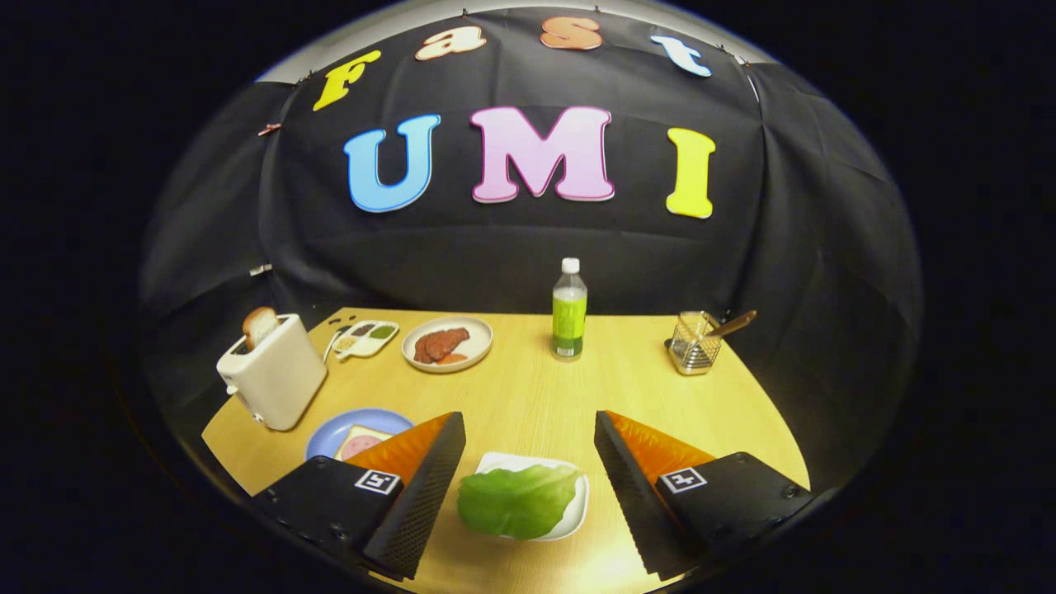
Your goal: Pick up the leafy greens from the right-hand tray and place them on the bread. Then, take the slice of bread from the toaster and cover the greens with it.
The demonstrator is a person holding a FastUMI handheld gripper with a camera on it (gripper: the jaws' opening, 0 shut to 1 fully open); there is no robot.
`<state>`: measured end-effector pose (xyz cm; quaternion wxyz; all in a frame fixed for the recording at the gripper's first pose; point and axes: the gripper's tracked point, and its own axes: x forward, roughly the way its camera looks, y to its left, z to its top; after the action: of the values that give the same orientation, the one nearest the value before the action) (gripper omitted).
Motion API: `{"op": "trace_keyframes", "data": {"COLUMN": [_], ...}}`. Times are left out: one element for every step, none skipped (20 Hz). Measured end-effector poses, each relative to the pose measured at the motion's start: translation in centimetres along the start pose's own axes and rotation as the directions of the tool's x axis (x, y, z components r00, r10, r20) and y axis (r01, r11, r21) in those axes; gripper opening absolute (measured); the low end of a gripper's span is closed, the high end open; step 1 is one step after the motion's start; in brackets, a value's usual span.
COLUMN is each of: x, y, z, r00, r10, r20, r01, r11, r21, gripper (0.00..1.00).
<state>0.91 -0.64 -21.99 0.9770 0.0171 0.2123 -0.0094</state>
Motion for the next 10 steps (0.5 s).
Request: {"op": "trace_keyframes", "data": {"x": [0.8,1.6,2.4,3.0,3.7,4.3,4.8,5.3,5.8,6.0], "y": [0.0,0.1,0.2,0.1,0.1,0.2,0.3,0.3,0.4,0.4], "z": [-1.1,-2.2,-3.3,-4.3,-5.3,-6.2,-7.1,-8.1,-9.3,-10.3], "r00": [1.0,0.999,0.998,0.996,0.995,0.993,0.99,0.987,0.983,0.977], "r10": [-0.001,-0.002,-0.003,-0.004,-0.007,-0.009,-0.011,-0.015,-0.019,-0.024], "r20": [-0.022,-0.044,-0.065,-0.084,-0.102,-0.121,-0.14,-0.16,-0.184,-0.21], "r01": [0.001,0.002,0.002,0.003,0.005,0.007,0.009,0.013,0.016,0.022], "r11": [1.0,1.0,1.0,1.0,1.0,1.0,1.0,1.0,1.0,1.0], "r21": [-0.001,-0.003,-0.008,-0.014,-0.019,-0.02,-0.019,-0.016,-0.015,-0.015], "gripper": [0.98,0.98,0.98,0.98,0.98,0.98,0.98,0.98,0.98,0.98]}}
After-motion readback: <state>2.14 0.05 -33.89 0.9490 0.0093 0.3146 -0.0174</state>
